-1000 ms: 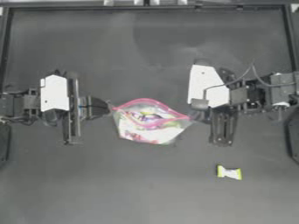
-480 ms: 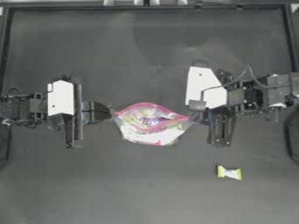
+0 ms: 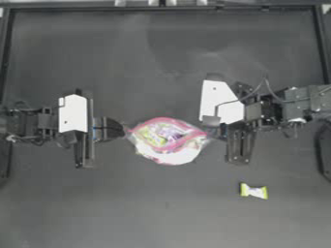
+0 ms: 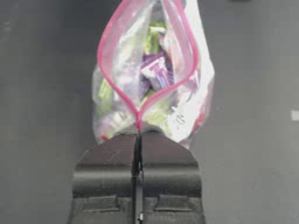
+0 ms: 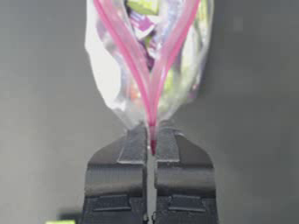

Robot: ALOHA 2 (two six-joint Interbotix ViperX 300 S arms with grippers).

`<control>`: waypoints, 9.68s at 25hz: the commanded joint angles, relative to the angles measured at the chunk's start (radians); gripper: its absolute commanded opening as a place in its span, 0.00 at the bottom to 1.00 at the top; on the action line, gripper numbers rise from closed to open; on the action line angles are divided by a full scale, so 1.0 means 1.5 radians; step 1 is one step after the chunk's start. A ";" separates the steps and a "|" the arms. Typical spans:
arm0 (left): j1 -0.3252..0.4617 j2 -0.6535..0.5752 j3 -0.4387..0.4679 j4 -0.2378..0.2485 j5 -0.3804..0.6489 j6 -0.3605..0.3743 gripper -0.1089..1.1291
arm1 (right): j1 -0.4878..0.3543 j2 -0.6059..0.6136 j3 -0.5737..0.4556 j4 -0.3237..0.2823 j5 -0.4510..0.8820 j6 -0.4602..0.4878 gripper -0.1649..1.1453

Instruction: Put candy in bag

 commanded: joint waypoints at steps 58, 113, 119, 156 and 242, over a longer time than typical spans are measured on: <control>-0.012 0.122 -0.037 -0.006 -0.099 0.061 0.12 | 0.004 0.042 0.037 0.028 -0.120 -0.003 0.90; -0.013 0.119 -0.044 -0.006 -0.094 0.062 0.12 | 0.124 -0.306 0.051 0.015 0.267 0.100 0.88; -0.012 0.119 -0.044 -0.005 -0.094 0.062 0.12 | 0.186 -0.300 0.107 -0.018 0.241 0.214 0.86; -0.011 0.122 -0.044 -0.007 -0.094 0.061 0.12 | 0.269 -0.127 0.214 -0.053 0.015 0.359 0.89; -0.030 0.119 -0.053 -0.006 -0.091 0.062 0.12 | 0.152 -0.116 0.040 -0.290 -0.012 0.328 0.40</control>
